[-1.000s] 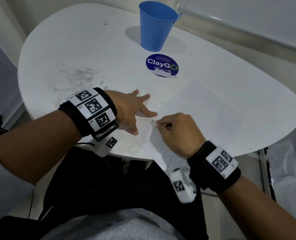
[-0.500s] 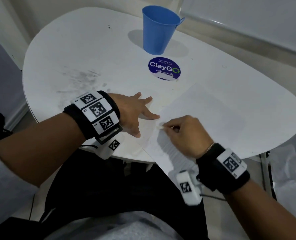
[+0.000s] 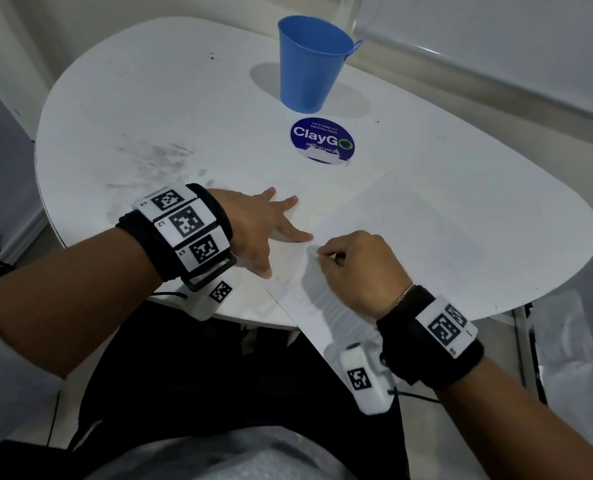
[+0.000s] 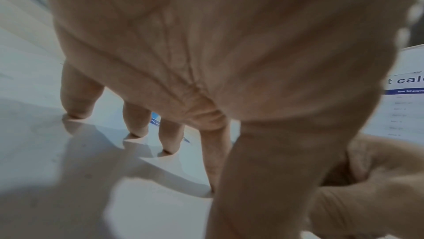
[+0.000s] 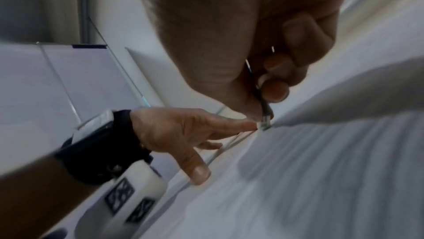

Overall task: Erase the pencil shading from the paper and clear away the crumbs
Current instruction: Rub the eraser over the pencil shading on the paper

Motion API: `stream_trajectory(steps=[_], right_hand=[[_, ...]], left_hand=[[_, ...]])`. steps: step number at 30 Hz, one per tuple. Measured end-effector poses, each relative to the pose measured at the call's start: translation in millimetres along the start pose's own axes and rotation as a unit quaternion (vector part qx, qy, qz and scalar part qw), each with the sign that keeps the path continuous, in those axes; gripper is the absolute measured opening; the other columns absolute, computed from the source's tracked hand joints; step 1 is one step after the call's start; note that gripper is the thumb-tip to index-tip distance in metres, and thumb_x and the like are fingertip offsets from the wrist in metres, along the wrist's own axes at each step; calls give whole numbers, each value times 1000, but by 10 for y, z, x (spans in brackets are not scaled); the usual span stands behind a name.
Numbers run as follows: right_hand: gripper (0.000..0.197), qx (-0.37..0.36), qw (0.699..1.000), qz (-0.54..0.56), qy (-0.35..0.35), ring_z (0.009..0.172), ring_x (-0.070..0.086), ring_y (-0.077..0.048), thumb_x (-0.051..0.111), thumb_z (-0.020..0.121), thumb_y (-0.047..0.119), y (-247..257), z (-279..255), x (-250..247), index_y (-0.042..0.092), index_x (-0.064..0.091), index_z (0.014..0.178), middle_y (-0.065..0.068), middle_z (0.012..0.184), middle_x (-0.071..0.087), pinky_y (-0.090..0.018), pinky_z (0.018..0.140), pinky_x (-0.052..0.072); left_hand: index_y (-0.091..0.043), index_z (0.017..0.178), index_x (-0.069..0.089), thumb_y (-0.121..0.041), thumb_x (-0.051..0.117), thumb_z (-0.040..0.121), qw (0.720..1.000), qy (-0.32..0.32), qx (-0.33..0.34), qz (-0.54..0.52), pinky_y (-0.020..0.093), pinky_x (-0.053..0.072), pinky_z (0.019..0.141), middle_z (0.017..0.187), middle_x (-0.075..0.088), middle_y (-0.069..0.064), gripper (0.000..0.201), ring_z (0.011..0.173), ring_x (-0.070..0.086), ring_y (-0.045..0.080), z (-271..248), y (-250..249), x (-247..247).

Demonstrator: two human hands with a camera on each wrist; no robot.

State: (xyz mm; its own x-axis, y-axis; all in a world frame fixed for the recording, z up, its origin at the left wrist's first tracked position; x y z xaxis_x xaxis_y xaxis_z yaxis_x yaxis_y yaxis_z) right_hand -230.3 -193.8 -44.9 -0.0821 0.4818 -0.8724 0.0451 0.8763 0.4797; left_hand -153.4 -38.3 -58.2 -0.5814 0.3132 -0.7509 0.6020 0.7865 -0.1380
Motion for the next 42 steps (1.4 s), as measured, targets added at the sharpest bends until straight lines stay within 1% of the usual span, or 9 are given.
stream_trajectory(steps=[4,9,13,17,21,25,29,34,42], right_hand=[[15,60,997,31,-40,81,68,-15,65,92,25,-194,118,-171,20,80,89,7,88,76,-27,76,54],[17,14,1000,3,21,77,68,-16,63,91,19,-24,27,-45,17,79,86,2,80,75,-31,75,55],[18,66,997,6,-29,83,68,-17,61,91,18,-141,156,-216,18,79,89,2,88,76,-27,77,54],[19,15,999,-14,41,74,67,-14,61,92,18,85,41,-74,16,79,88,3,81,75,-27,72,53],[17,72,997,0,-23,82,68,-16,63,91,18,-99,198,-216,18,79,88,3,86,75,-23,74,50],[17,21,999,-14,42,70,66,-15,63,91,20,77,87,-65,17,79,86,3,76,73,-29,67,53],[15,67,998,-14,-2,81,68,-16,64,91,23,-44,203,-182,21,79,89,4,85,75,-24,72,51],[16,-17,999,-15,49,70,66,-20,64,92,25,273,-171,84,20,78,92,4,70,72,-33,69,55],[19,-49,997,25,60,86,69,-13,62,92,25,383,-318,208,27,77,104,12,100,75,-27,81,54]], left_hand=[[-69,146,9,-38,70,89,1000,-2,-1,-5,56,14,123,163,-25,-18,89,151,-25,11,-16,-17,-10],[-68,147,9,-38,70,89,1000,-3,-2,-4,53,13,124,163,-26,-17,89,151,-25,12,-22,-19,-16],[-67,147,11,-38,71,89,1000,-7,2,-16,54,10,125,164,-24,-17,89,151,-25,12,-11,-24,-17],[-68,147,10,-39,72,87,1000,-1,2,-10,55,13,124,164,-25,-16,91,151,-26,13,3,-16,-12],[-65,149,8,-37,70,89,1000,0,0,-7,54,9,125,164,-25,-15,90,151,-25,14,-16,-33,-23],[-65,149,7,-37,71,89,1000,1,2,-1,54,11,124,164,-25,-13,92,151,-26,16,-19,-33,-29],[-65,149,7,-38,71,89,1000,-2,5,-5,53,10,125,164,-25,-14,91,151,-25,16,-21,-21,-23],[-66,149,5,-42,70,90,1000,-4,8,6,55,11,124,164,-27,-14,90,151,-26,16,-9,-13,-16],[-70,145,5,-46,69,89,1000,1,6,2,55,11,124,162,-28,-18,89,150,-26,11,5,15,11]])
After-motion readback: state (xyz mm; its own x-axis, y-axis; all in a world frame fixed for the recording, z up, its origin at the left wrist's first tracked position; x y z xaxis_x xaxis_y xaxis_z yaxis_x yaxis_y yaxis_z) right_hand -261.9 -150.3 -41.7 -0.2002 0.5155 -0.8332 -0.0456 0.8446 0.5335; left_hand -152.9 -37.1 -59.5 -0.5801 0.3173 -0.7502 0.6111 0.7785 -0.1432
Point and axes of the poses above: each hand's wrist, its own z-axis towards the middle knuckle, its own x-axis out of the palm, y = z × x, the point moved 5 cm from there along z, towards the middle knuckle
